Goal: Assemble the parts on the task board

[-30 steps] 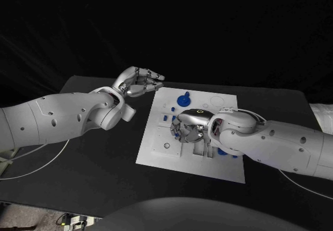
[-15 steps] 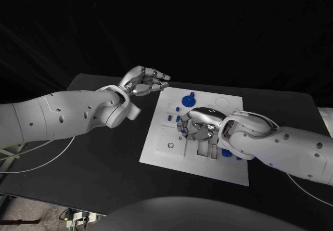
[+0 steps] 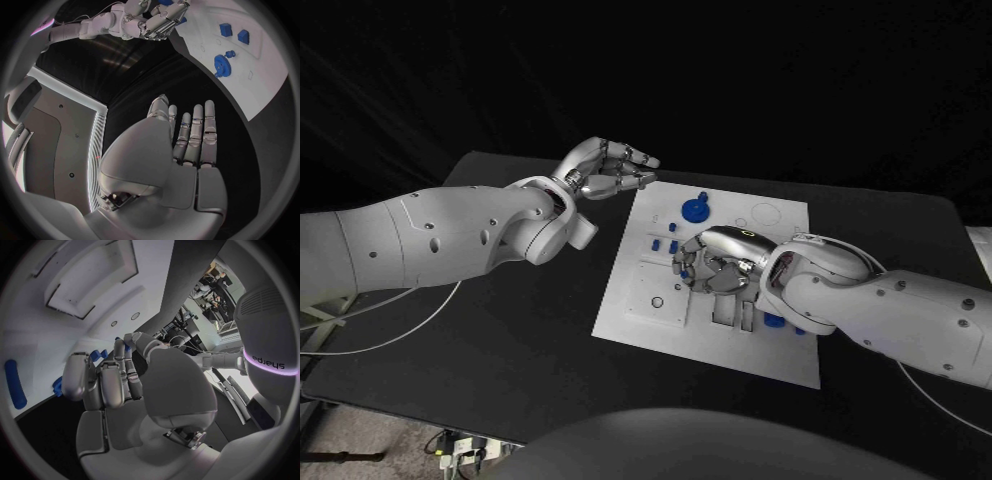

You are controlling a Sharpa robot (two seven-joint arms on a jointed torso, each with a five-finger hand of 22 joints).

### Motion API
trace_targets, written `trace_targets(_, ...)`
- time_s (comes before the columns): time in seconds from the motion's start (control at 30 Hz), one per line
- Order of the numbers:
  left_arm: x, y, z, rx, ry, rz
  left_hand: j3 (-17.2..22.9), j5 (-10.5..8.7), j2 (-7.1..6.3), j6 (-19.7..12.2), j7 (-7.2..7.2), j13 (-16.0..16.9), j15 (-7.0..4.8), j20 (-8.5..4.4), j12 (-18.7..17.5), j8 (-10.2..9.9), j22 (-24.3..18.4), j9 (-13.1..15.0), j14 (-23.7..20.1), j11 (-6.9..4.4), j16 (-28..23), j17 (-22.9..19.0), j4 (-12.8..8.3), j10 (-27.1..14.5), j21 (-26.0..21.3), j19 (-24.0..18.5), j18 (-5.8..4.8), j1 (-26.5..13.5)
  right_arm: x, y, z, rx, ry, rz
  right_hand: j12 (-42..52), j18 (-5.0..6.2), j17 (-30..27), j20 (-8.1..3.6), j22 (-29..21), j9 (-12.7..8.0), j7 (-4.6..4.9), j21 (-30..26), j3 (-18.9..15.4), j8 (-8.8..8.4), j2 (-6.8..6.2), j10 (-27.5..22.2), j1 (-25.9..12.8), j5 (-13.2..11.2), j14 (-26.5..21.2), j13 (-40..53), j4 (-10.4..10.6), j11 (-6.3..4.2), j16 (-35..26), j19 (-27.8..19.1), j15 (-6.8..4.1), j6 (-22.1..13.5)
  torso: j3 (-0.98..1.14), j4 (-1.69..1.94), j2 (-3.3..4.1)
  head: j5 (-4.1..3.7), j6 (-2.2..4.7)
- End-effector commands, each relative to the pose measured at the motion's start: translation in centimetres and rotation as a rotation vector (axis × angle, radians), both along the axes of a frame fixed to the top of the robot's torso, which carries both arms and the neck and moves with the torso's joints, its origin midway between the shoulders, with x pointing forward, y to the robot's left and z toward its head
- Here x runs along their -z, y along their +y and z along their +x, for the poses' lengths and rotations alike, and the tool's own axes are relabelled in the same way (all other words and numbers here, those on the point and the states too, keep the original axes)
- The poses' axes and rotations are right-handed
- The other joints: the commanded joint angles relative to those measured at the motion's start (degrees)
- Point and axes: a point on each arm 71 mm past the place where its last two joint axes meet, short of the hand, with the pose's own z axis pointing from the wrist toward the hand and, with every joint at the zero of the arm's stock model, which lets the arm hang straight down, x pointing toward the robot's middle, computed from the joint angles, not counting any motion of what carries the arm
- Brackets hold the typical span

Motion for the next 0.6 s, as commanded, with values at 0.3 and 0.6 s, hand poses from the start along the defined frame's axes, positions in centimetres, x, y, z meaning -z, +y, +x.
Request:
trace_targets(0.3,0.14,-0.27,0.00,0.020,0.013,-0.003,-0.3,0.01,0.12,0.0,0.36,-0.1,0.12,0.31,0.2,0.4,0.1,0.1,0.1,0.41,0.4,0.0,0.0,-0.1,0.2,0.3,-0.21,0.6,0.54,0.00,-0.07,-0.009,0.083,0.049,-0.4,1.09,0.0,0.00,9.0,0.1,0.15,-0.5,0.2,-0.12,0.95,0.4,0.3,0.1,-0.7,-0.1,-0.1,-0.03,-0.5,-0.7,0.17,-0.2,-0.02,0.01,0.00,0.47,0.01)
trace_targets(0.6,0.31,-0.25,-0.03,0.019,0.020,-0.002,-0.4,-0.02,0.15,-0.1,0.38,-0.1,0.15,0.33,0.2,0.4,0.1,0.1,0.1,0.44,0.4,-0.1,0.0,-0.1,0.3,0.4,-0.19,0.7,0.82,-0.01,-0.04,-0.004,0.102,0.048,-0.5,1.13,-0.2,0.03,8.9,0.2,0.20,-0.7,0.2,-0.12,1.15,0.4,0.3,0.1,-0.9,-0.2,-0.1,0.02,-0.6,-0.9,0.21,-0.2,-0.01,0.04,-0.04,0.94,0.01)
